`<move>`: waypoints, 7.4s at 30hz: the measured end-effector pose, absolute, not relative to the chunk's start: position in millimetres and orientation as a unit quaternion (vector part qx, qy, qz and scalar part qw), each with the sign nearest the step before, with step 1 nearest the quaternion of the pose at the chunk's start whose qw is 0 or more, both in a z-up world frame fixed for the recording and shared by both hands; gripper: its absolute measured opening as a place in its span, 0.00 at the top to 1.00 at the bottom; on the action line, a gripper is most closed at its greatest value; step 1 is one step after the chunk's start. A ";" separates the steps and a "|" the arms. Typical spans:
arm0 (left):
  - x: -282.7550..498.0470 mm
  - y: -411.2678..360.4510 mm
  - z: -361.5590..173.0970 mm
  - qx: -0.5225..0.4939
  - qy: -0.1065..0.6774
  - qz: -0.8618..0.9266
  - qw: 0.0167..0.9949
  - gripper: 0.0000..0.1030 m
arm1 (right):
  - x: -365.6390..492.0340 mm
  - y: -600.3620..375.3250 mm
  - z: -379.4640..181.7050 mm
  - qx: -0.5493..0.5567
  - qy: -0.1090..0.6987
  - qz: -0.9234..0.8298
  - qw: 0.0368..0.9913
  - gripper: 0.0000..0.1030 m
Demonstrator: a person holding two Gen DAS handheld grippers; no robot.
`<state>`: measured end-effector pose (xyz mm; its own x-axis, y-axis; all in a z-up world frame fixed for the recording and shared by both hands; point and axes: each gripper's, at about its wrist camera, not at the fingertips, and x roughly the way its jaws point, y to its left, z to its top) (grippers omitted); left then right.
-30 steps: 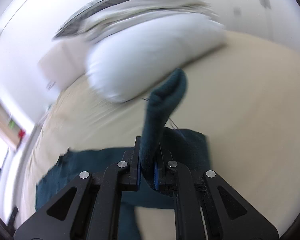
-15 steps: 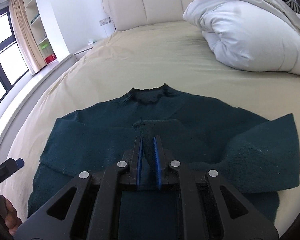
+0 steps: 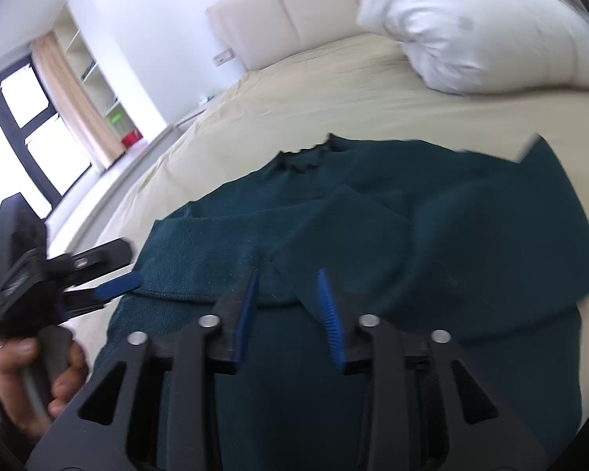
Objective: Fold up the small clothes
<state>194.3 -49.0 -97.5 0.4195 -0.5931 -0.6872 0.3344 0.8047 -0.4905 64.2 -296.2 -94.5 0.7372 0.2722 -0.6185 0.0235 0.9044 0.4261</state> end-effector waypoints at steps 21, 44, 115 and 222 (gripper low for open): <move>213.6 -140.8 -93.6 0.024 0.451 -0.284 0.846 0.93 | 10.9 -382.7 -127.0 0.317 0.359 0.032 0.877 0.59; 198.8 -35.1 -126.0 -0.102 0.430 -0.198 0.875 0.51 | 49.8 -437.0 -86.0 0.262 0.324 -0.078 0.906 0.31; 222.8 -2.6 -128.8 -0.127 0.427 -0.167 0.879 0.93 | 180.7 -512.2 -139.8 0.304 0.421 -0.065 0.852 0.95; -83.1 179.6 -167.7 -0.348 0.575 -0.237 0.701 0.93 | -263.8 -450.1 -154.7 0.482 0.488 0.036 0.727 0.70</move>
